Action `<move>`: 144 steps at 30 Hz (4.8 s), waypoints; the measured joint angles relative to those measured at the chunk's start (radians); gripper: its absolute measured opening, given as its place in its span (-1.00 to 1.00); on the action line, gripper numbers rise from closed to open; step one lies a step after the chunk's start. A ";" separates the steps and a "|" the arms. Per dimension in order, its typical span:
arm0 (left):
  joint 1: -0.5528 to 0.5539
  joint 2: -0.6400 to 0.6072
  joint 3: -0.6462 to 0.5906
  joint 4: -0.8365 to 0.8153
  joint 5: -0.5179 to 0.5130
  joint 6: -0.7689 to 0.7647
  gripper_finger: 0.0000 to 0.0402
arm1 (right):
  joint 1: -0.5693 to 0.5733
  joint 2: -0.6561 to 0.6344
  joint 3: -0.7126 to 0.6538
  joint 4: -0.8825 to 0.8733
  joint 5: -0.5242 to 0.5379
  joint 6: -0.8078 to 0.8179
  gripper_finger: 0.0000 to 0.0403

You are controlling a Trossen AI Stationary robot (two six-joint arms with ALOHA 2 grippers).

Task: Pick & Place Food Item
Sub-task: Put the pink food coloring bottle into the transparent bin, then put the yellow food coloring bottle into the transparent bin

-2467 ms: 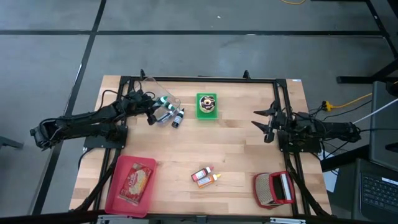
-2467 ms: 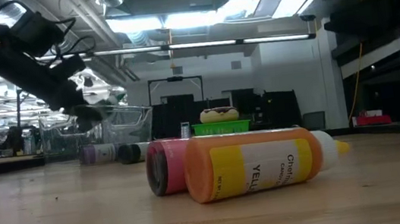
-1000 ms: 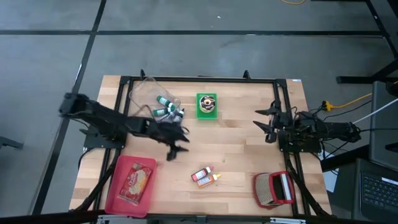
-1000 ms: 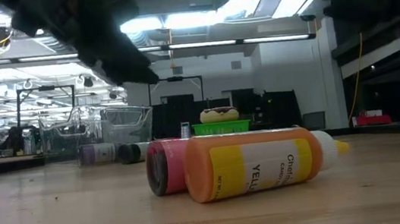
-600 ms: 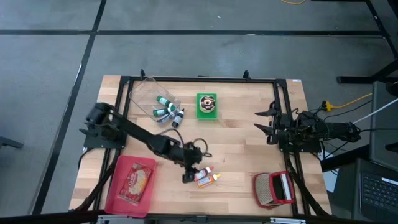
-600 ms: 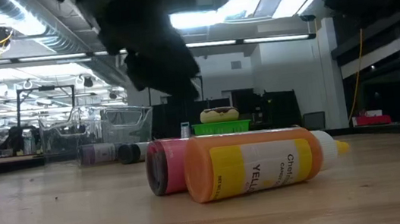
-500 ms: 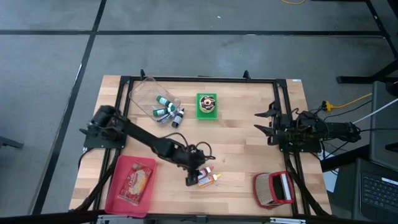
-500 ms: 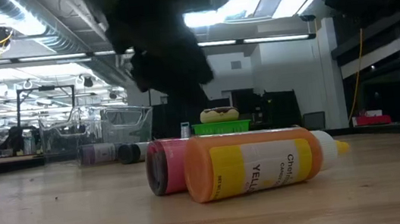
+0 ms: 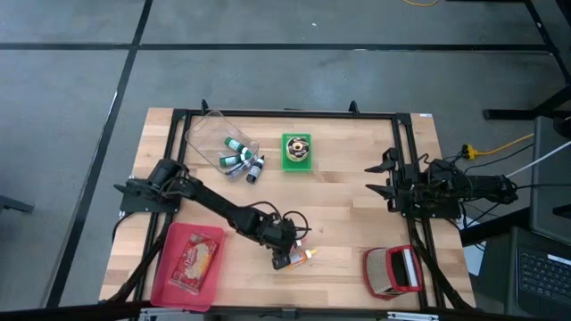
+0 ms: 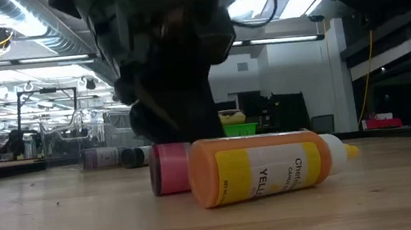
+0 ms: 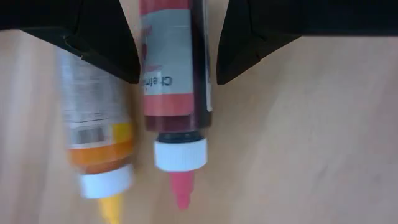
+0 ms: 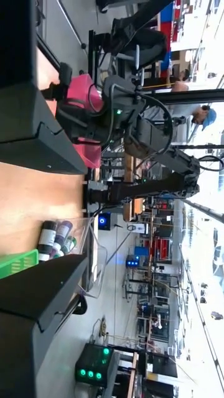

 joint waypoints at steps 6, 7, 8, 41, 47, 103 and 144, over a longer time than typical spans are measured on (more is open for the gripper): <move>0.014 0.013 0.003 -0.066 -0.027 -0.001 0.02 | 0.000 0.000 0.000 0.000 0.001 0.002 0.12; 0.014 0.017 0.003 -0.071 -0.029 0.015 0.00 | 0.000 0.000 0.000 0.000 0.001 0.002 0.12; 0.014 0.021 0.005 -0.073 -0.030 0.032 -0.03 | 0.000 0.000 0.000 0.000 0.001 0.001 0.12; 0.211 -0.846 -0.254 -0.548 -0.611 0.228 -0.55 | 0.001 0.000 0.000 -0.008 -0.018 0.025 0.12; 0.427 -1.138 -0.492 -0.531 -0.555 0.237 -0.56 | 0.001 0.000 0.000 -0.008 -0.022 0.028 0.12; 0.253 -1.100 -0.786 0.489 0.025 0.241 0.02 | 0.001 0.000 0.000 -0.008 -0.015 0.028 0.12; -0.075 -0.037 0.060 -0.032 -0.140 0.017 0.02 | 0.001 0.000 -0.001 -0.016 -0.026 0.047 0.12</move>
